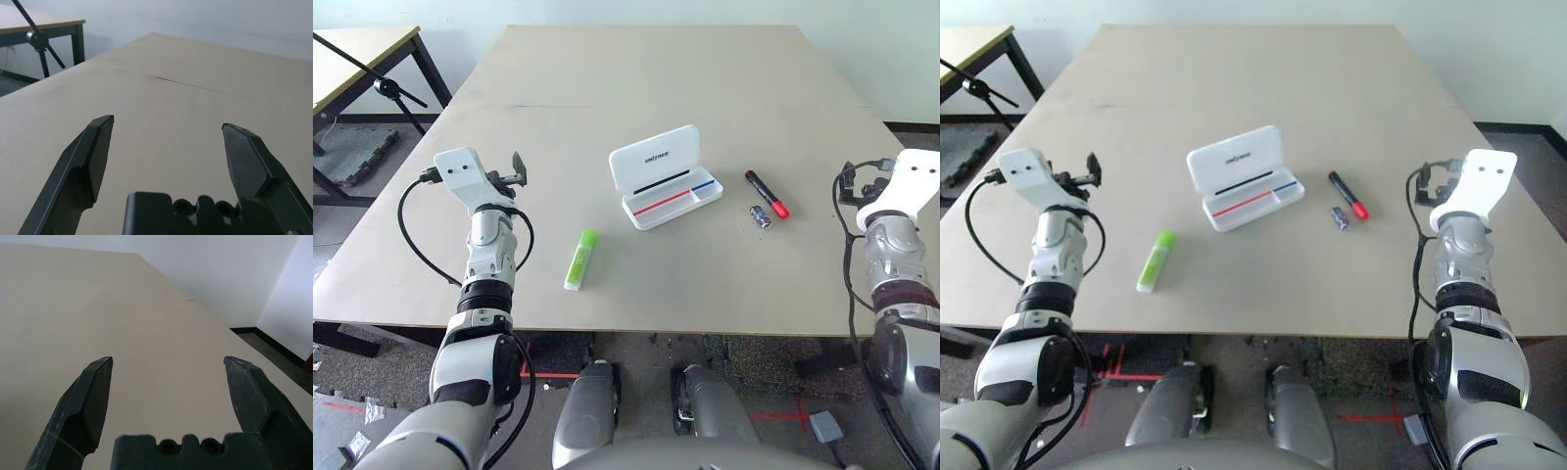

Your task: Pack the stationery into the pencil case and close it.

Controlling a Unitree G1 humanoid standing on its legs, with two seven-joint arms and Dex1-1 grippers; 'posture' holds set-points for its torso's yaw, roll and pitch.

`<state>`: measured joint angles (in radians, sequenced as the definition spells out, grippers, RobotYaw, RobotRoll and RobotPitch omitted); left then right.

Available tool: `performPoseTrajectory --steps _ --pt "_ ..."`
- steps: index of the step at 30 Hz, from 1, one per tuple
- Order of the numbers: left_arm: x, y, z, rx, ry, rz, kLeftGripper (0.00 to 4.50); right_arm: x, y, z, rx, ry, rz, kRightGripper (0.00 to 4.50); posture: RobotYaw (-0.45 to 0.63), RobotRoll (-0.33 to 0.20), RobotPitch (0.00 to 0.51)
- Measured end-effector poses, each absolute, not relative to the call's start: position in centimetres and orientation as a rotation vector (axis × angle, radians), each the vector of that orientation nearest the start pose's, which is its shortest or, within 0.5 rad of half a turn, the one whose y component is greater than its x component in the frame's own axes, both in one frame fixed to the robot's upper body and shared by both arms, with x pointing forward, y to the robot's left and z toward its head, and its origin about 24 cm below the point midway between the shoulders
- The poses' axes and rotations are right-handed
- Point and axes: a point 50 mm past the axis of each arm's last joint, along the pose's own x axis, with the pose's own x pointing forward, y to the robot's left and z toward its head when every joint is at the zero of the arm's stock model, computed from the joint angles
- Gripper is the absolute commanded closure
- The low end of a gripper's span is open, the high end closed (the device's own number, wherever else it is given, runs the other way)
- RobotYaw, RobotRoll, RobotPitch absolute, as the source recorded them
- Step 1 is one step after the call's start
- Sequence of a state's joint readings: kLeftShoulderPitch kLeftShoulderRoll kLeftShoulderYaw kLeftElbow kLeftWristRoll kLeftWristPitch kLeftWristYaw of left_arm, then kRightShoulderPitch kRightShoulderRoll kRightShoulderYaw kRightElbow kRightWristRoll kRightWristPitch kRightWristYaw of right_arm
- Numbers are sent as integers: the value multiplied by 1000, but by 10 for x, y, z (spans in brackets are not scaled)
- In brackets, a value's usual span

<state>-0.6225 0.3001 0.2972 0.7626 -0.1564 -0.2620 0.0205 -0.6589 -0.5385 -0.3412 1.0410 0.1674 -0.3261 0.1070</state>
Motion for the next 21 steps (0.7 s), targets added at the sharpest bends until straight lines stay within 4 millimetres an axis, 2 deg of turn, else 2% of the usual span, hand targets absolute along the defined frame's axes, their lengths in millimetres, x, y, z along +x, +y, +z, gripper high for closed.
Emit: performPoseTrajectory --steps 4,8,14,18,21 --pt "352 263 105 -6 -188 306 40 333 -336 100 -106 -83 -364 0 185 0 119" --pt "353 263 108 2 -176 254 40 334 -332 102 -106 -97 -333 0 197 0 114" --pt "353 256 133 98 -81 -86 40 339 -318 123 -98 -183 -79 0 255 0 105" --pt "335 248 137 160 110 -291 40 334 -316 132 -128 -164 143 0 255 0 121" --pt "325 230 141 164 242 -423 40 331 -316 137 -123 -139 286 0 276 0 124"
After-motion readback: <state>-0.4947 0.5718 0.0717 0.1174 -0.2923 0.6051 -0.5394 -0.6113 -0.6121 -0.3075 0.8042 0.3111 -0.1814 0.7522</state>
